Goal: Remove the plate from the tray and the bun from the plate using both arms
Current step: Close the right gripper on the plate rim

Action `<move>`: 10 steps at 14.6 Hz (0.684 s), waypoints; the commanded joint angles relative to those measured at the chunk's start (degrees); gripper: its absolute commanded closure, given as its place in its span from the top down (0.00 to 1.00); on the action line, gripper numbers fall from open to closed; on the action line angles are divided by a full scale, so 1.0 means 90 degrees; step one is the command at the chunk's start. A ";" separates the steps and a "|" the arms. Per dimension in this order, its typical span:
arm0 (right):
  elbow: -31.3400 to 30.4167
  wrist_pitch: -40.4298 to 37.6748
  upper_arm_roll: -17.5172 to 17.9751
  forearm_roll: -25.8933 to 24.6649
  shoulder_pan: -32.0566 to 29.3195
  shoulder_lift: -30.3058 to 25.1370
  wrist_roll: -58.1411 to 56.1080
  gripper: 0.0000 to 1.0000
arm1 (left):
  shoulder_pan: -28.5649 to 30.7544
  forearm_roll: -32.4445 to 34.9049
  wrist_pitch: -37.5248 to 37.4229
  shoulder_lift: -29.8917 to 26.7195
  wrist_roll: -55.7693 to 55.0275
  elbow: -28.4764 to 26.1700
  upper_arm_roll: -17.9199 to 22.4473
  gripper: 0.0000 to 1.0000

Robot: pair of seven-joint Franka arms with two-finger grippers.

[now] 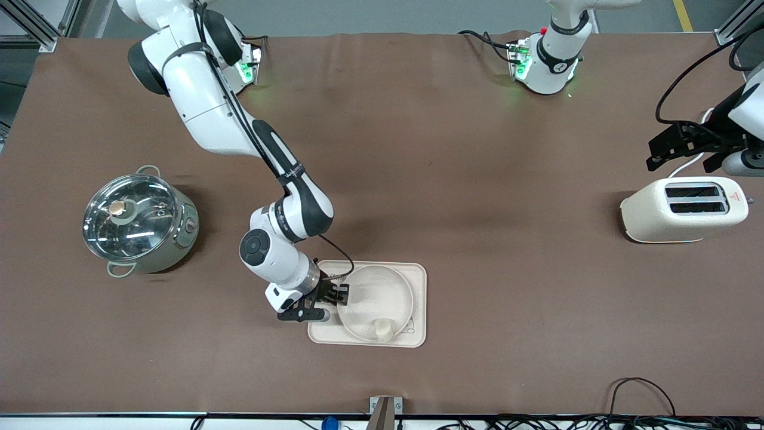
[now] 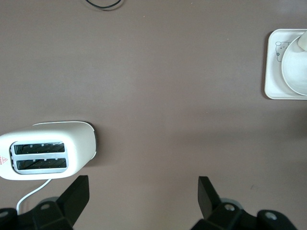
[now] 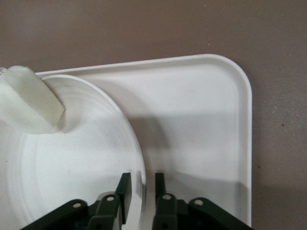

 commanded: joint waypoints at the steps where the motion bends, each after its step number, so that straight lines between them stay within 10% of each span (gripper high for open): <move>1: 0.0177 -0.0048 0.0003 0.0124 0.0000 0.0101 0.0039 0.16 | 0.0007 0.0113 -0.0099 0.0006 -0.0007 0.0065 -0.0026 1.00; 10: 0.0177 -0.0038 0.0003 0.0124 -0.0030 0.0101 0.0020 0.04 | 0.0007 0.0113 -0.0099 0.0006 0.0003 0.0074 -0.0017 1.00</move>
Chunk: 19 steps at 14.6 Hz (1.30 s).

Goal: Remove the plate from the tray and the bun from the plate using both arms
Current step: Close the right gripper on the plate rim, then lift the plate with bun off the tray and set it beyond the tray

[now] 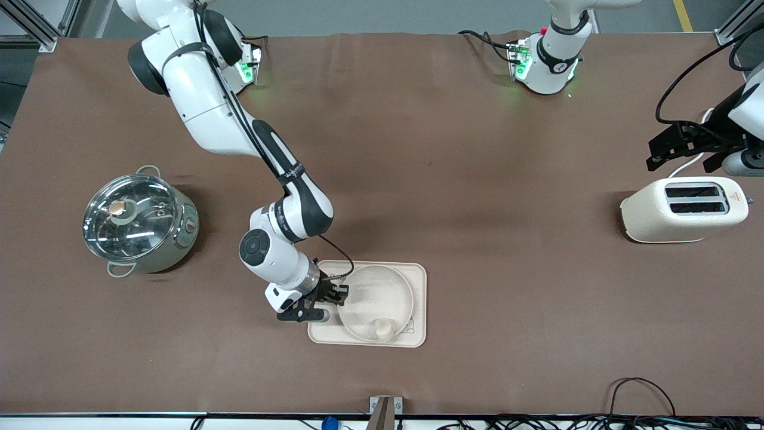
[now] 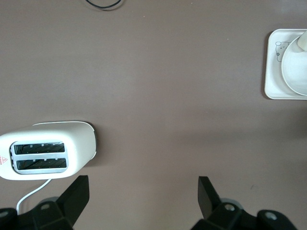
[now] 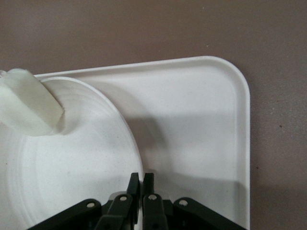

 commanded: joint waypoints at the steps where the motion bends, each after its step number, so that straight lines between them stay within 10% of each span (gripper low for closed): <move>1: 0.0159 -0.0039 0.0016 0.0114 -0.0026 0.0101 0.0001 0.04 | 0.0007 0.0122 -0.0099 0.0006 0.0003 0.0074 -0.0026 1.00; 15: 0.0120 -0.0652 0.0133 0.0495 -0.0202 -0.0679 -0.0057 0.01 | 0.0017 0.0113 -0.0099 0.0006 0.0013 0.0065 -0.0016 1.00; 19: -0.0678 -0.1162 0.0737 0.0427 -0.0737 -0.1615 -0.0486 0.01 | 0.0017 0.0113 -0.0099 0.0006 0.0013 0.0065 -0.0016 1.00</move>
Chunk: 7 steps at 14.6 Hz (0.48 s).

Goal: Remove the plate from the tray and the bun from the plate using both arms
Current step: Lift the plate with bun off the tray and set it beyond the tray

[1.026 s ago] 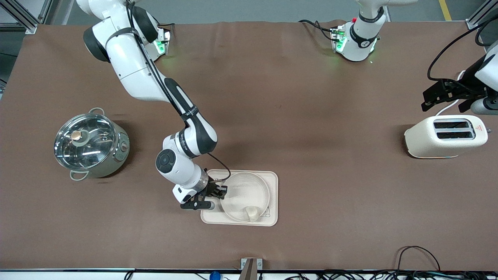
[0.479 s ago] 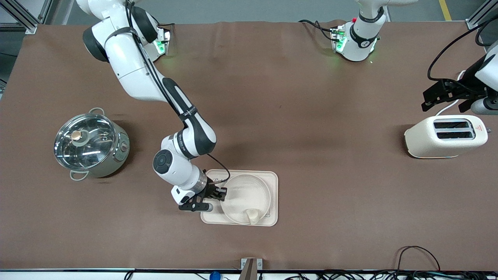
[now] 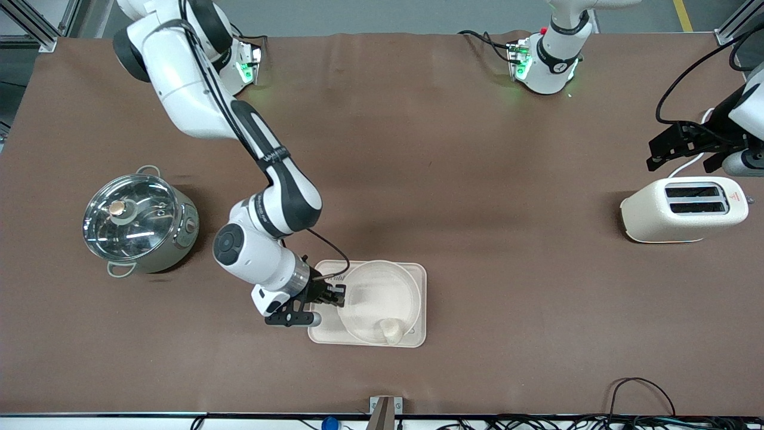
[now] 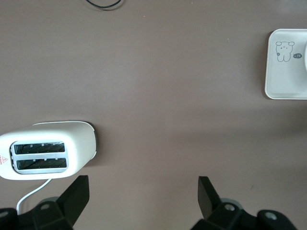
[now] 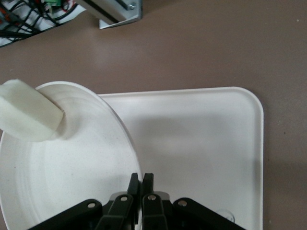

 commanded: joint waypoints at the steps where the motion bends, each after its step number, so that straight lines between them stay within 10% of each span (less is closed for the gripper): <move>1: -0.1279 -0.0084 0.0567 0.0059 -0.0544 -0.1035 -0.0574 0.01 | 0.0012 0.0112 -0.0099 0.0006 0.0013 0.0068 -0.0018 1.00; 7: -0.3583 0.0314 0.1134 0.0059 -0.0847 -0.2423 -0.0927 0.01 | 0.0003 0.0112 -0.0167 -0.0004 -0.0056 0.0049 -0.0018 1.00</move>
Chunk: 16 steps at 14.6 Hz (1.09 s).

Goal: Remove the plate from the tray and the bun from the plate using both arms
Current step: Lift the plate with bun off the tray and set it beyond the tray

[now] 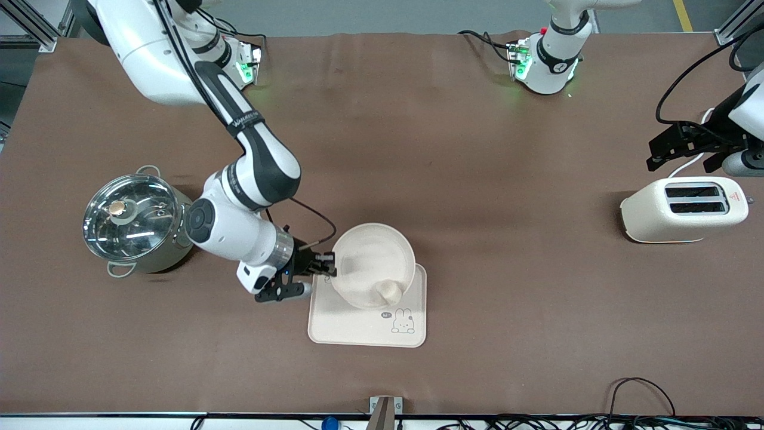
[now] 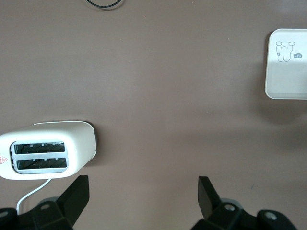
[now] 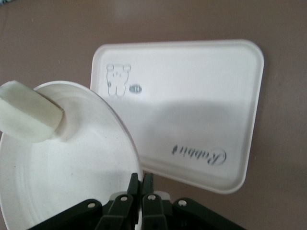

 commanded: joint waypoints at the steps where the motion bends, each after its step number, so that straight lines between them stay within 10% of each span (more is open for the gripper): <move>1: -0.1850 0.0809 0.0423 0.0061 -0.0219 -0.0984 -0.0263 0.01 | 0.0011 0.0112 -0.0298 -0.0004 -0.0056 0.0062 -0.0019 1.00; 8: -0.3621 0.2890 0.0941 0.0070 -0.0161 -0.1016 -0.0772 0.01 | 0.0011 0.0141 -0.0328 0.0084 0.0022 0.0091 -0.0019 1.00; 16: -0.3642 0.3557 0.1010 0.0061 -0.0053 -0.0381 -0.0782 0.01 | 0.0021 0.0063 -0.0387 0.0064 -0.0036 -0.0074 -0.0019 1.00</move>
